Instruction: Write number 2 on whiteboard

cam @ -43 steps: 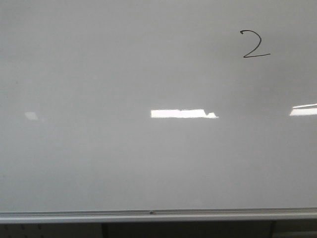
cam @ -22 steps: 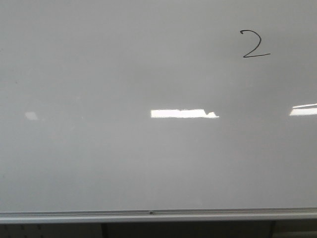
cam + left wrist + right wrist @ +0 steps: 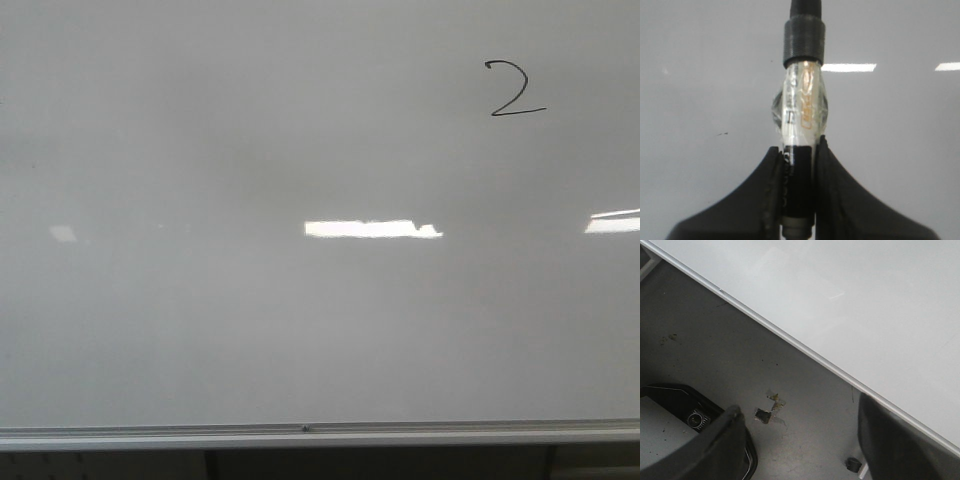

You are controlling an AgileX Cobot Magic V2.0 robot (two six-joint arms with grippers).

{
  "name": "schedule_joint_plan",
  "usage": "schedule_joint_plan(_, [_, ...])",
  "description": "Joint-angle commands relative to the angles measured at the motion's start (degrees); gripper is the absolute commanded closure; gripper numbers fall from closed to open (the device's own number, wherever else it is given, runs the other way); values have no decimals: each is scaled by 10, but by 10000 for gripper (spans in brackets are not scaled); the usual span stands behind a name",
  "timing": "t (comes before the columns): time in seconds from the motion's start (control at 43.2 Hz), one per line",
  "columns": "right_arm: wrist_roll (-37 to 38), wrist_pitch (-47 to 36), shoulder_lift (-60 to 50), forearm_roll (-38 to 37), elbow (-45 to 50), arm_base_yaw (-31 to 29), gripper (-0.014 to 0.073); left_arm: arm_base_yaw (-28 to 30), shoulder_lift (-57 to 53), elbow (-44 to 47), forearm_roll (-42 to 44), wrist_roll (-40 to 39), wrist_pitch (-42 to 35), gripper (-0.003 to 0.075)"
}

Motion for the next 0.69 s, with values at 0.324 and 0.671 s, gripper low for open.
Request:
schedule_joint_plan(0.324, [-2,-30,-3,10,-17,-4,87,0,140,-18,-10,2,-274,729])
schedule_joint_plan(0.671, [-2,-30,-3,10,-17,-4,87,0,222,-62,-10,2,-263,728])
